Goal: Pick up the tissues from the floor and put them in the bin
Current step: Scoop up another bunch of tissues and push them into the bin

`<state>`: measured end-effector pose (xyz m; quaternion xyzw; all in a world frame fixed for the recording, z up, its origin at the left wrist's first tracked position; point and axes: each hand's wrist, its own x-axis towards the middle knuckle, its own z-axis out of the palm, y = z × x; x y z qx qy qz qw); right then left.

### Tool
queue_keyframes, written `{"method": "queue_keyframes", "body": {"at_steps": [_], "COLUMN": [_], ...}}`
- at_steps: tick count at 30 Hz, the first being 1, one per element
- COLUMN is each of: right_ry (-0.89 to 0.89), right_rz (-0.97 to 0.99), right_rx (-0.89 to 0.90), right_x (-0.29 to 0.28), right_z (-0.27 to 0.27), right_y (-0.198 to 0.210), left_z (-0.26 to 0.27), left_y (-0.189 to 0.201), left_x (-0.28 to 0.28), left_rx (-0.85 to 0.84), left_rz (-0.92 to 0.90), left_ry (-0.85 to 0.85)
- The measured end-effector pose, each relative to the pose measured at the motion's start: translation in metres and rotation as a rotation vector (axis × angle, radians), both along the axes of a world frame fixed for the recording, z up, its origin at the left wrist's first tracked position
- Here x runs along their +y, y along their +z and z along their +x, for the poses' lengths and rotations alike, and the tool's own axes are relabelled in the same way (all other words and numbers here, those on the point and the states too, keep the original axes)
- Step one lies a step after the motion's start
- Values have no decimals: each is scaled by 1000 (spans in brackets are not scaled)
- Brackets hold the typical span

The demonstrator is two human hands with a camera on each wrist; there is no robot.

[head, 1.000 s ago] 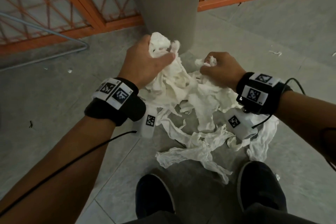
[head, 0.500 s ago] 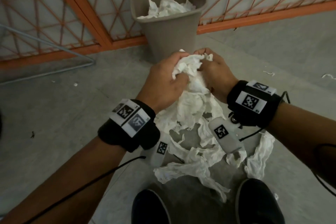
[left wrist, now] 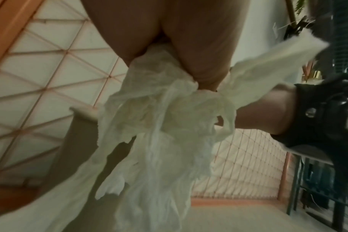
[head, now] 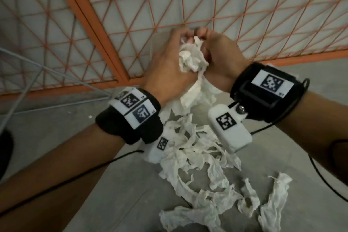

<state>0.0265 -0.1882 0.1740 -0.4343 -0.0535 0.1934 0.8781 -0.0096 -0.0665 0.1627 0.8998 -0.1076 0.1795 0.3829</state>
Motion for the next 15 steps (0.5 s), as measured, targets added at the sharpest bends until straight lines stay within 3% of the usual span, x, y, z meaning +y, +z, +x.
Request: {"method": "queue_keyframes", "body": {"at_steps": [3, 6, 8, 12, 15], "right_ry": [29, -133, -211, -177, -126], "right_rz": [38, -222, -293, -464, -515], "right_rx": [-133, -223, -245, -343, -283], "right_x": [9, 20, 23, 22, 22], "right_z": [26, 52, 70, 98, 116], "right_y": [33, 54, 66, 72, 49], "left_z": [27, 54, 73, 113, 135], "left_y": [33, 58, 68, 66, 45], "left_x": [8, 15, 19, 25, 26], "left_rx": [-55, -130, -159, -158, -67], "left_rz": [13, 7, 40, -11, 23], "left_ry": [50, 34, 69, 147, 157]}}
